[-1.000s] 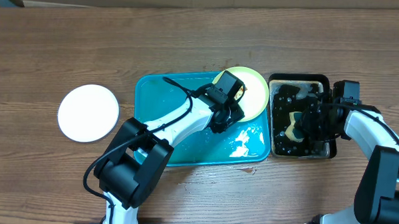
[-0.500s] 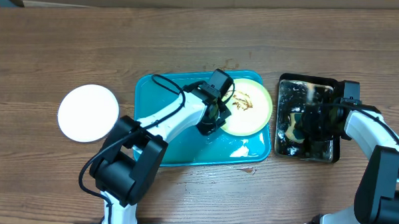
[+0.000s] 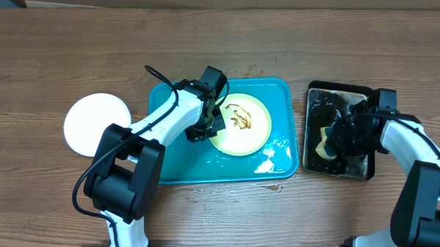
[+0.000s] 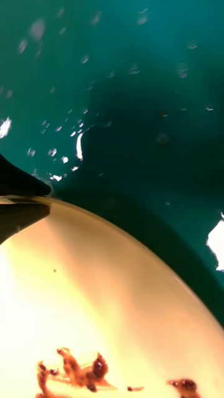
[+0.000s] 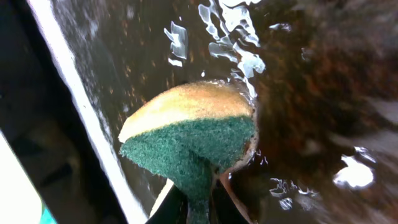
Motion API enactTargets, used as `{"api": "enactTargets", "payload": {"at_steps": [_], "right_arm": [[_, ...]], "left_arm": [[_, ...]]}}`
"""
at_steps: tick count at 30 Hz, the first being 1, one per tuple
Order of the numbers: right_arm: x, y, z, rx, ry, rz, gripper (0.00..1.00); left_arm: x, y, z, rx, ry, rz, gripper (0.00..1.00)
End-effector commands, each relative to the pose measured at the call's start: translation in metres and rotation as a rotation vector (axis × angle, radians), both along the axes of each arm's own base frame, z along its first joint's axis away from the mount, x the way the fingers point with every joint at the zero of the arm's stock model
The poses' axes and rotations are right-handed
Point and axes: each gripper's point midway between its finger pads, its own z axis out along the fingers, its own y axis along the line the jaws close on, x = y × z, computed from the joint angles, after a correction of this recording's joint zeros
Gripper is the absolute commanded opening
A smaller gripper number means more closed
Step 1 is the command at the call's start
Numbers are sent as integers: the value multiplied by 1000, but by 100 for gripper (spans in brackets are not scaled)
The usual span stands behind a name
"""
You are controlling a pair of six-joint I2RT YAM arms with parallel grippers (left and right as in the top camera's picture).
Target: Clean dirty plates on tray and stack at the side
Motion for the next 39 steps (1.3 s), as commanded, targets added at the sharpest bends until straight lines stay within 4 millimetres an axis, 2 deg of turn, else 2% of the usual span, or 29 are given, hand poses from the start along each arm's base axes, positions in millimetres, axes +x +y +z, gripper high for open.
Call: {"api": "enactTargets", "payload": {"at_steps": [1,2,5,9,11,14,18,23,27,32,35,39], "right_arm": [[21,-7,27,-33,-46,30,4],[27,-11,43,-56,-47,42,4],[32,-23,56,-118,-27,-2,4],[29,-29,48,-191,-14,6,4],[28,-26,43,-206,-16,21,4],[27,-14,30,-203,-35,54,4],[28,15,16,-174,-87,146,4],[29,68,16,-114,-178,376,4],[23,89,16,-123,-200,500,4],[27,84,17,-158,-192,459,4],[37,64,24,-238,-177,373,4],[53,42,45,-301,-174,283,4]], "left_arm": [[-4,17,-5,90,0,-298,4],[-7,18,-5,95,8,-368,4],[-11,20,-5,102,25,-416,4],[-13,24,-5,105,40,-408,4],[-14,24,-5,101,41,-408,4],[-14,22,-5,93,43,-399,4],[-15,21,-5,85,45,-387,4],[-15,21,-5,86,47,-385,4],[-16,21,-5,84,50,-382,4],[-17,18,-5,68,54,-383,4],[-17,18,-5,68,53,-383,4],[-17,18,-5,68,53,-383,4]]}}
